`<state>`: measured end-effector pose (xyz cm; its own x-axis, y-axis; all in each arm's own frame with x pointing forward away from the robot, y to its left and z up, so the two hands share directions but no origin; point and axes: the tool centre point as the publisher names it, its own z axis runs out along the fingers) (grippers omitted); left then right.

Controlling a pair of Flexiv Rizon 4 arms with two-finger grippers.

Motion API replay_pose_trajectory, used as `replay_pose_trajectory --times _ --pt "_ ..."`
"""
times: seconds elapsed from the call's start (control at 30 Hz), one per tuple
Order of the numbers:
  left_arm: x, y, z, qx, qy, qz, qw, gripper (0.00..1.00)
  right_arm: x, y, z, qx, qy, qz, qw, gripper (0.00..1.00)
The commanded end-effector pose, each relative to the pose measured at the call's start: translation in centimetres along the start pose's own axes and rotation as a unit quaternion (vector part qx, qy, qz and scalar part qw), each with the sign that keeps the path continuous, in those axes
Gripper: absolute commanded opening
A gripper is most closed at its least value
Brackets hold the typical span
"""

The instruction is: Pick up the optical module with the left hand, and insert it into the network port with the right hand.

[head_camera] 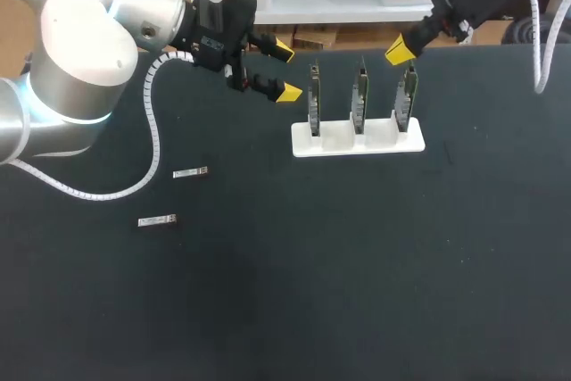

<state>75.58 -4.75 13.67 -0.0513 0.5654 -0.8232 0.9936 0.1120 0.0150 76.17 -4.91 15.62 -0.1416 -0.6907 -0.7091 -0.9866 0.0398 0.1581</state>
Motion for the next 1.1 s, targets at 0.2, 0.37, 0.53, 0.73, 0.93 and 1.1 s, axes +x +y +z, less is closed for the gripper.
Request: replay_pose_trajectory --times 0.2,0.37,0.53,0.73,0.93,1.1 --pt "-0.1 0.1 0.0 0.001 0.003 -0.001 1.0 1.0 0.4 -1.7 -0.3 0.002 0.002 -0.002 1.0 0.0" --pt "-0.1 0.1 0.0 0.001 0.003 -0.001 1.0 1.0 0.0 -2.3 0.0 -0.006 -0.002 -0.009 1.0 0.0" --pt "-0.1 0.1 0.0 0.001 0.003 -0.001 1.0 1.0 -0.2 -2.6 0.7 -0.017 -0.007 -0.012 1.0 0.0" --pt "-0.1 0.1 0.0 0.001 0.003 -0.001 1.0 1.0 -0.4 -2.8 1.1 -0.022 -0.012 -0.014 1.0 0.0" --pt "-0.1 0.1 0.0 0.001 0.003 -0.001 1.0 1.0 -0.6 -2.6 1.4 -0.029 -0.012 -0.015 0.999 0.0" --pt "-0.1 0.1 0.0 0.001 0.003 -0.001 1.0 1.0 -0.8 -2.3 1.7 -0.031 -0.015 -0.013 0.999 0.0"
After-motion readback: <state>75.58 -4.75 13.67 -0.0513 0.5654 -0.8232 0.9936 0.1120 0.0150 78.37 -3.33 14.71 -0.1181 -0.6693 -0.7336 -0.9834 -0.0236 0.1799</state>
